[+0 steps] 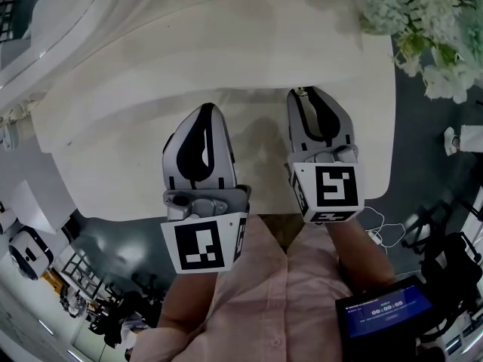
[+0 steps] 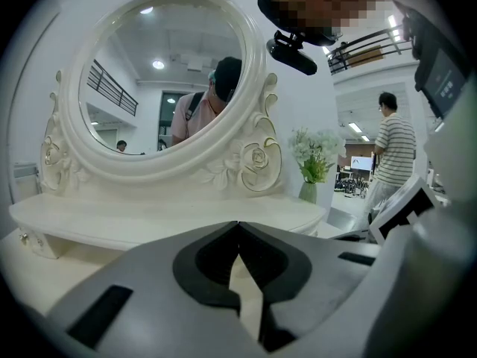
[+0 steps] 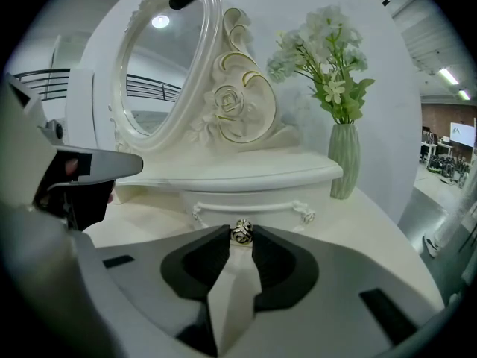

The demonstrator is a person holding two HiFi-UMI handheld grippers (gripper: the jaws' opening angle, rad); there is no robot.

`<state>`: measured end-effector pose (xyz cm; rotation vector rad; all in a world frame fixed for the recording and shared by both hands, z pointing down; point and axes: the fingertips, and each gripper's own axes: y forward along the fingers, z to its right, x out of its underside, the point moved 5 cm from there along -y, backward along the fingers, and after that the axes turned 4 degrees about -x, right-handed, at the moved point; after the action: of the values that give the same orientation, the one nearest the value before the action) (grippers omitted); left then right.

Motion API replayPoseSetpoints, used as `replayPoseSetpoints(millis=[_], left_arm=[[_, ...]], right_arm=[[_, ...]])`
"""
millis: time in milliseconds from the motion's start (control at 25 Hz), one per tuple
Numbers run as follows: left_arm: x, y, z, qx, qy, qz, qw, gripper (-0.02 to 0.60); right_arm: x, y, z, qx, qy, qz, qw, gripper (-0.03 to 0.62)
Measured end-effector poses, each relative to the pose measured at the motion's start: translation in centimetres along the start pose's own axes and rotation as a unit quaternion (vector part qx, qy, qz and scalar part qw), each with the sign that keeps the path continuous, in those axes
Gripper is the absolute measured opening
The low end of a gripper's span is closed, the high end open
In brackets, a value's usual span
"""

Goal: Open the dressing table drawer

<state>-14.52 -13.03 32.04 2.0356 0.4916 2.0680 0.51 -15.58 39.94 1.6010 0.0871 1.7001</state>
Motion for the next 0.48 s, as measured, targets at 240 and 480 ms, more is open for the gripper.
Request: replayPoseSetpoints(millis=[240,480], left_arm=[[0.02,-0.38,0.23,-0.002,0.000,0.002,1.0000,0.021],[0.07,-0.76,0.53,-0.004,0.000,0.002,1.0000,0.021]], right_arm=[[0.23,-0.27,-0.16,-0.004,-0.002,-0.001,1.000,0.104],[0.61,-0.62,-0.29,-0.008,-0.001,-0.004,1.000,0.104]])
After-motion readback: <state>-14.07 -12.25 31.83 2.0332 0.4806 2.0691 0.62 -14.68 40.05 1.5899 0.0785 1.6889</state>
